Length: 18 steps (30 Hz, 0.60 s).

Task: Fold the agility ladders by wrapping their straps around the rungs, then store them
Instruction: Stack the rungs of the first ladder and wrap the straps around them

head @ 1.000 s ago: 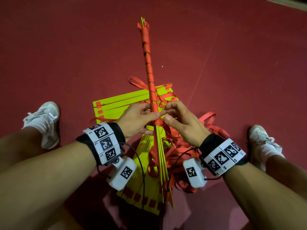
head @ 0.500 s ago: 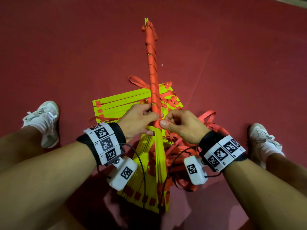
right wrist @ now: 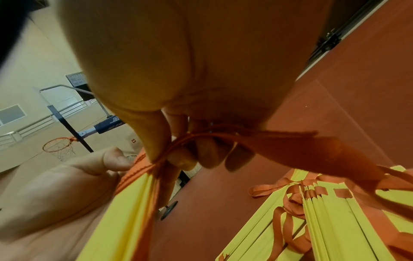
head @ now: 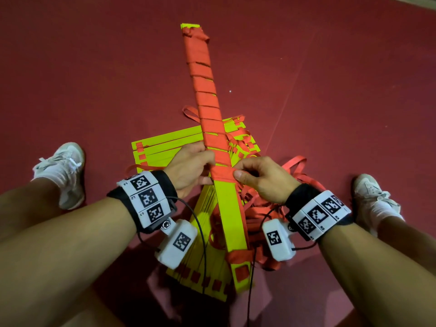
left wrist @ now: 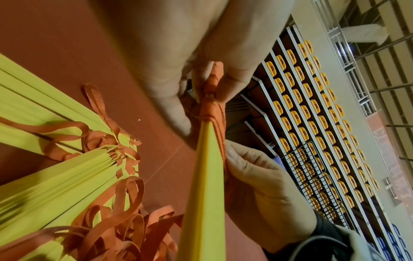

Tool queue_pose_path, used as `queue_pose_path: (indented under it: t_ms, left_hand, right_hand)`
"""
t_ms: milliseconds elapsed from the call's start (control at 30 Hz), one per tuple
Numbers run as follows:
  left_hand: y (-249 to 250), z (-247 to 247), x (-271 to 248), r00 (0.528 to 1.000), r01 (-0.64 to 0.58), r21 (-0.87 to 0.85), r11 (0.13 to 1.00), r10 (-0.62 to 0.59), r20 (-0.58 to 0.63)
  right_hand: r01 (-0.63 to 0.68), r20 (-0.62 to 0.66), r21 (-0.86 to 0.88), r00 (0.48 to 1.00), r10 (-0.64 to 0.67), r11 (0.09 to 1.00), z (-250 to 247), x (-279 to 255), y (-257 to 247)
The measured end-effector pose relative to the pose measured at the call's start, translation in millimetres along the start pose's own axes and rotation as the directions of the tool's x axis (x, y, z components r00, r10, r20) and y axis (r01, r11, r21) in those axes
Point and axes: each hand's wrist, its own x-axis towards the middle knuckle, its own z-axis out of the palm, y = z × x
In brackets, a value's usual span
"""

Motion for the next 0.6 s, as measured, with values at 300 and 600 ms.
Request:
queue_pose_path:
  t_ms: [300, 600]
  left_hand:
    - [-2.6, -2.0, 3.3, 0.997, -0.076, 0.086, 0.993, 0.076, 0.002]
    - [-10.1, 4.7, 1.5, 0.996, -0.069, 0.034, 0.997, 0.067, 0.067]
  right_hand:
    - [0.074, -0.107, -0.014, 0.991, -0.075, 0.997, 3.9, -1.0, -3.1]
    - [0.126, -0.113, 0.075, 0.987, -0.117, 0.989, 13.2, -2.2, -12.8]
